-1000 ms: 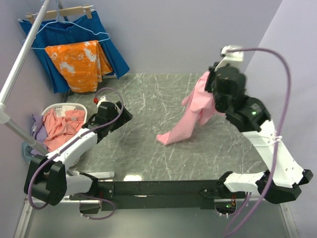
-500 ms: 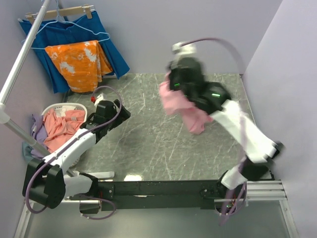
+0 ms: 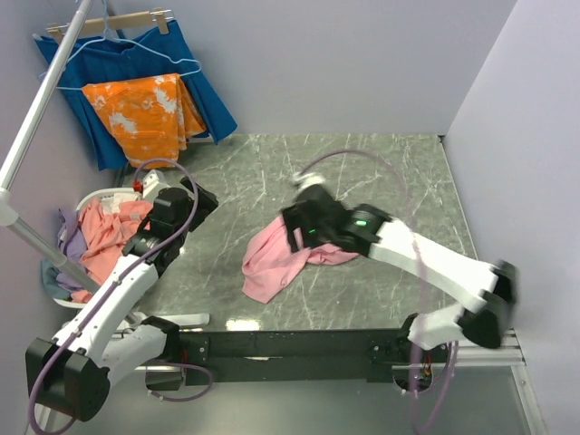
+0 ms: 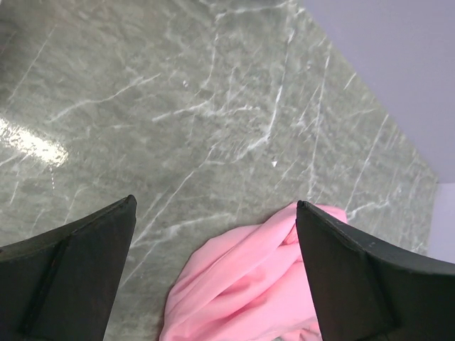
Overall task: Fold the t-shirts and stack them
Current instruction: Flatten out the tshirt
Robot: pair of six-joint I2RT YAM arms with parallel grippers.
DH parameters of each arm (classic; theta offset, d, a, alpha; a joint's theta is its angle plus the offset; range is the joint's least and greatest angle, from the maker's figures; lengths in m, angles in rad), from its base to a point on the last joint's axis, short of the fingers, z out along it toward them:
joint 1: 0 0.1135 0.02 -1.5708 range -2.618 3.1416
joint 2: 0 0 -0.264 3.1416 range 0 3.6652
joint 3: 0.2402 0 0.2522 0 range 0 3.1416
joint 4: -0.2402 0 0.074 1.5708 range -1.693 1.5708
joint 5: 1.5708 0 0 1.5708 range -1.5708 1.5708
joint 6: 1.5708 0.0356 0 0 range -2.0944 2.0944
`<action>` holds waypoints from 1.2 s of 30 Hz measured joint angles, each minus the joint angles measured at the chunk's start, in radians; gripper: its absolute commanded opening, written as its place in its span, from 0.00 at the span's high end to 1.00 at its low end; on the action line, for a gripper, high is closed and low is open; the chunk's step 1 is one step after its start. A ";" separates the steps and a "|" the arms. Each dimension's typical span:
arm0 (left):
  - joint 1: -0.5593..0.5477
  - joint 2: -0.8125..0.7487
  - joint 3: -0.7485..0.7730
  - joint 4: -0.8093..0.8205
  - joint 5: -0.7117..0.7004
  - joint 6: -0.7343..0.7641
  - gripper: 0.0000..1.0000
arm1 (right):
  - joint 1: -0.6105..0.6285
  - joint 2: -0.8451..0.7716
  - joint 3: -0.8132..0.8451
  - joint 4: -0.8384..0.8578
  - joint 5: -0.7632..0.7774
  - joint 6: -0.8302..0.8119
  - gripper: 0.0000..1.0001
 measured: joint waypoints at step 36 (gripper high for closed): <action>0.007 0.335 0.000 0.122 0.209 0.045 0.03 | -0.507 0.320 -0.206 0.404 -0.167 0.055 0.46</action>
